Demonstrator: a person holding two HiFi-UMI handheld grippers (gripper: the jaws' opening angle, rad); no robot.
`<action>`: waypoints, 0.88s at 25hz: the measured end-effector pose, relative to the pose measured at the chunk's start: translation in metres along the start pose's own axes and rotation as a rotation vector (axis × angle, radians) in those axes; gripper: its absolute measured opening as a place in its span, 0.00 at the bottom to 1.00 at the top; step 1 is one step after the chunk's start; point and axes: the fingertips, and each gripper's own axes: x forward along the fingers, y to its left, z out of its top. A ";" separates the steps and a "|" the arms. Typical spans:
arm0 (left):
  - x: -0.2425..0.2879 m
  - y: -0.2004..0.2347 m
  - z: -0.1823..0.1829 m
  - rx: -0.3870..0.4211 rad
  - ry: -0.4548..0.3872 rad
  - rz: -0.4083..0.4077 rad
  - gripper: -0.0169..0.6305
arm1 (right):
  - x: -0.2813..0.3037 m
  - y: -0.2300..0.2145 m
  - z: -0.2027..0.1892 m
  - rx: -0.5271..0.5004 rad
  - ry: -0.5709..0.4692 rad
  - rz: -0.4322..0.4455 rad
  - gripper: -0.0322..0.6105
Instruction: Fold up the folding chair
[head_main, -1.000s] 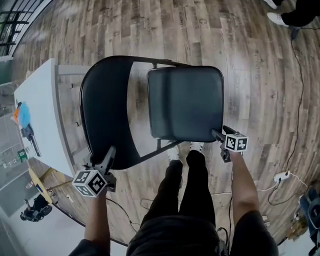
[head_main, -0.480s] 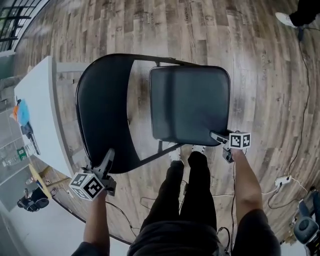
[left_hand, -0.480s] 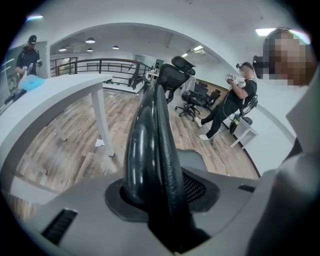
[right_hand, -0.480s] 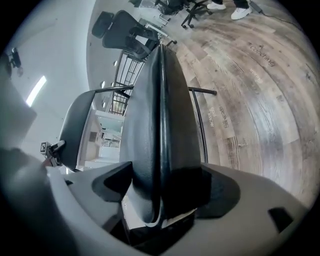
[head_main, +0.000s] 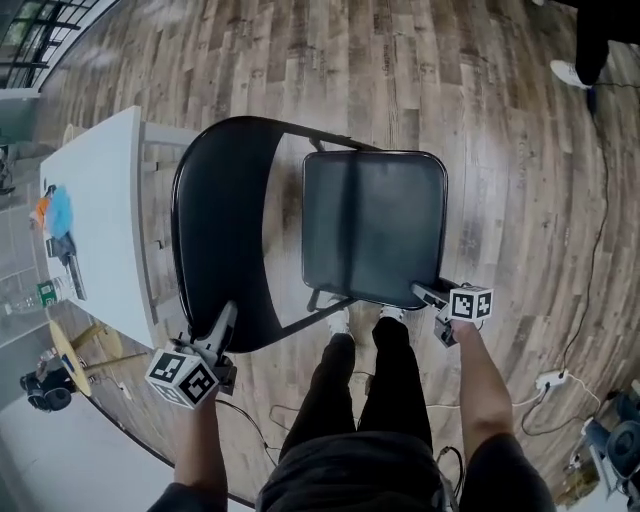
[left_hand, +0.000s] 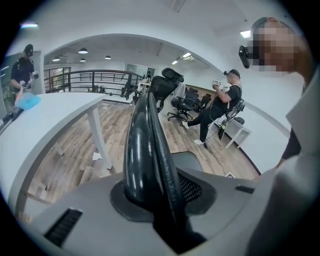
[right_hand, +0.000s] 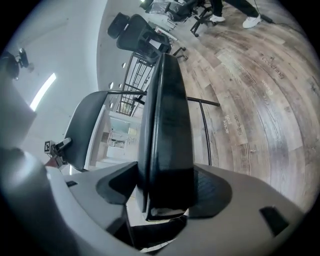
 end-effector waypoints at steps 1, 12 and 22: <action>-0.006 0.002 0.005 -0.002 -0.008 -0.004 0.19 | 0.000 0.013 0.000 -0.010 -0.002 -0.005 0.54; -0.068 0.044 0.047 0.003 -0.107 -0.002 0.15 | 0.022 0.167 0.002 -0.122 0.001 0.006 0.47; -0.129 0.121 0.072 -0.018 -0.104 0.003 0.15 | 0.091 0.342 -0.010 -0.190 -0.017 0.072 0.46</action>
